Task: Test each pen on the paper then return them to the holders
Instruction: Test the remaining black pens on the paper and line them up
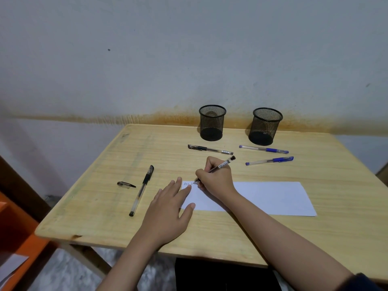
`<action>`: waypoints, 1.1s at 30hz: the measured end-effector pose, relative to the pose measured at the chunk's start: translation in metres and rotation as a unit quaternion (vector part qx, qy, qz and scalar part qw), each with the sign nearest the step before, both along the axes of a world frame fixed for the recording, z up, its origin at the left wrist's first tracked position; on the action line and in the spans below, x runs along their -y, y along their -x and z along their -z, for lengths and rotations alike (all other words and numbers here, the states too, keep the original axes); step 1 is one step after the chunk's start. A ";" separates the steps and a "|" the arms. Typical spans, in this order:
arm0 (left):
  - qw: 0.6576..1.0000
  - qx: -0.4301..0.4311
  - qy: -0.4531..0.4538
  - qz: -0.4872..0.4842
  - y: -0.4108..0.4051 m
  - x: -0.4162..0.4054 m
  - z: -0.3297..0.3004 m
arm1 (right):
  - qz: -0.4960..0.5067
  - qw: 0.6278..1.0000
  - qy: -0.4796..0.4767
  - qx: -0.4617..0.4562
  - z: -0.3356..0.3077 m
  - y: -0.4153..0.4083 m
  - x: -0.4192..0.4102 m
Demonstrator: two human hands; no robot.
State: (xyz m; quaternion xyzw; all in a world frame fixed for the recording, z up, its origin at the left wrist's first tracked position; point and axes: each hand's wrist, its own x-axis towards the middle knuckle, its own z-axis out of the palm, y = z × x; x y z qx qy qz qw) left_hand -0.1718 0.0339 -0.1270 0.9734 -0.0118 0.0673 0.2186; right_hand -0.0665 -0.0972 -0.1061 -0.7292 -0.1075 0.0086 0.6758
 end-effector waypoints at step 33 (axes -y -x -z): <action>0.994 0.027 0.104 -0.008 0.003 0.002 -0.010 | 0.007 0.982 -0.166 -0.090 0.004 -0.012 0.003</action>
